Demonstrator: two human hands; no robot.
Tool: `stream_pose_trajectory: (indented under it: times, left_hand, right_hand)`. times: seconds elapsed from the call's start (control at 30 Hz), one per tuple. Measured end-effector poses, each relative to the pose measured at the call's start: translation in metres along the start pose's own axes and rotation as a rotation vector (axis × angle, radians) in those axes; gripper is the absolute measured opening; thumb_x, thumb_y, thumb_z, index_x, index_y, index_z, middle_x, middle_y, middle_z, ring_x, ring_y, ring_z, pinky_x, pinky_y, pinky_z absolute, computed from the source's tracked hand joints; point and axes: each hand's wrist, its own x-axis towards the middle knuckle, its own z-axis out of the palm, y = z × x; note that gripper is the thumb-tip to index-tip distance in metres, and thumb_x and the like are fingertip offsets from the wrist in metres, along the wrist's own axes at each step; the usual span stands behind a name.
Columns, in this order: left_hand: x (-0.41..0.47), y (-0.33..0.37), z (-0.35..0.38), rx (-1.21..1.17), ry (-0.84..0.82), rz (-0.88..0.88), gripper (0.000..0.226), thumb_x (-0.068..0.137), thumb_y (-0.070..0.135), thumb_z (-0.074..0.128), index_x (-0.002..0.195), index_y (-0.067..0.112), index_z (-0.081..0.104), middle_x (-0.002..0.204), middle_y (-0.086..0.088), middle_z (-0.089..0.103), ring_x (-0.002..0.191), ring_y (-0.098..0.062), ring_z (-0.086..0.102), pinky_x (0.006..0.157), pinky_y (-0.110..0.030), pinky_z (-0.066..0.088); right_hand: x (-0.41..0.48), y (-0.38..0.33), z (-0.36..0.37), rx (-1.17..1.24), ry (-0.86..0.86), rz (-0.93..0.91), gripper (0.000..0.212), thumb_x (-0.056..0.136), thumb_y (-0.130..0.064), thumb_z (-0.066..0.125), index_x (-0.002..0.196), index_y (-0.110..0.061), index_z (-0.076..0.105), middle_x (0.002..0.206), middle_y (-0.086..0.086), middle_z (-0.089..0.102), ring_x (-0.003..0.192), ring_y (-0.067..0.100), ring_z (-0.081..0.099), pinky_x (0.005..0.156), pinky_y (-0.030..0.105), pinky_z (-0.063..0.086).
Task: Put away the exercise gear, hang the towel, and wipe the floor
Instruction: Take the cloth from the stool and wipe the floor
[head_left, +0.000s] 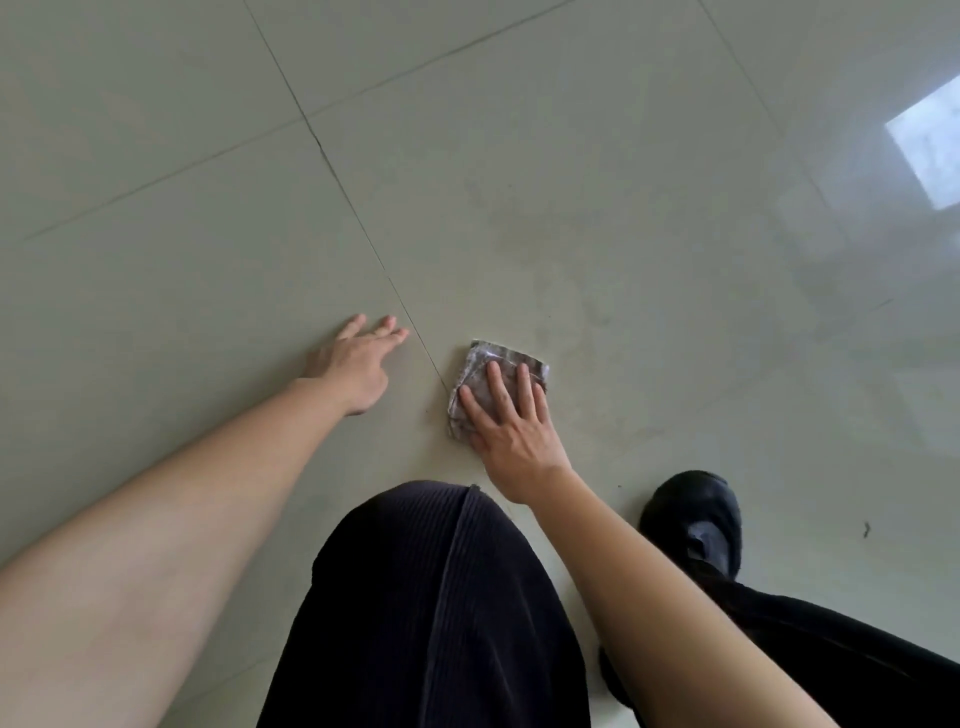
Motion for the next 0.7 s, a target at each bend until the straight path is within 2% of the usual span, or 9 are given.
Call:
stream_pose_trajectory:
  times: [0.13,0.23,0.3,0.4,0.5,0.6,0.7]
  left_hand:
    - [0.014,-0.004,-0.011,-0.065,0.106,0.063,0.067,0.092,-0.002,0.035,0.153,0.026,0.033,0.162,0.009,0.025,0.149,-0.017,0.023,0.121,-0.028,0.019]
    - [0.019,0.003,-0.022,-0.066,0.179,-0.014,0.061,0.096,0.009,0.038,0.154,0.023,0.029,0.165,0.004,0.018,0.146,-0.024,0.03,0.117,-0.037,0.03]
    - [0.027,0.003,-0.031,-0.018,0.223,-0.084,0.056,0.1,0.017,0.037,0.155,0.024,0.027,0.166,0.002,0.011,0.146,-0.029,0.027,0.115,-0.044,0.032]
    - [0.053,-0.005,-0.051,0.052,0.298,-0.147,0.053,0.104,0.024,0.033,0.156,0.02,0.022,0.166,-0.003,0.005,0.15,-0.028,0.013,0.115,-0.048,0.026]
    - [0.075,-0.018,-0.062,0.076,0.348,-0.222,0.054,0.105,0.028,0.028,0.157,0.017,0.016,0.167,-0.003,0.002,0.153,-0.026,0.005,0.117,-0.053,0.023]
    - [0.082,-0.029,-0.053,0.027,0.314,-0.305,0.056,0.106,0.032,0.024,0.158,0.018,0.011,0.167,0.001,-0.002,0.153,-0.024,0.0,0.117,-0.058,0.017]
    - [0.085,-0.034,-0.036,-0.018,0.362,-0.303,0.056,0.105,0.033,0.025,0.158,0.025,0.009,0.166,0.006,-0.004,0.153,-0.021,-0.002,0.118,-0.058,0.013]
  right_hand:
    - [0.047,0.006,-0.023,0.015,0.086,-0.09,0.064,0.1,-0.054,0.007,0.161,-0.034,-0.001,0.167,0.014,-0.016,0.149,0.049,-0.019,0.123,0.058,-0.005]
    - [0.081,0.044,-0.052,-0.016,0.137,-0.203,0.063,0.1,-0.058,0.006,0.16,-0.04,0.007,0.169,0.009,-0.004,0.153,0.042,-0.009,0.125,0.05,-0.005]
    - [0.108,0.091,-0.075,0.05,0.22,-0.064,0.058,0.104,-0.057,0.015,0.159,-0.042,0.008,0.17,0.006,-0.005,0.154,0.039,-0.009,0.124,0.047,-0.007]
    - [0.135,0.174,-0.114,0.221,0.232,0.325,0.058,0.104,-0.057,0.021,0.159,-0.044,0.007,0.169,0.005,-0.01,0.153,0.04,-0.012,0.125,0.048,-0.006]
    - [0.139,0.191,-0.123,0.257,0.19,0.419,0.059,0.104,-0.057,0.021,0.16,-0.041,0.006,0.169,0.006,-0.011,0.153,0.042,-0.012,0.124,0.051,-0.005]
    - [0.141,0.13,-0.099,0.212,0.273,0.282,0.058,0.105,-0.052,0.021,0.16,-0.037,0.008,0.169,0.008,-0.01,0.152,0.044,-0.015,0.124,0.053,-0.009]
    - [0.137,0.042,-0.073,0.092,0.293,-0.088,0.056,0.107,-0.048,0.023,0.161,-0.035,0.012,0.169,0.01,-0.007,0.151,0.044,-0.016,0.123,0.052,-0.013]
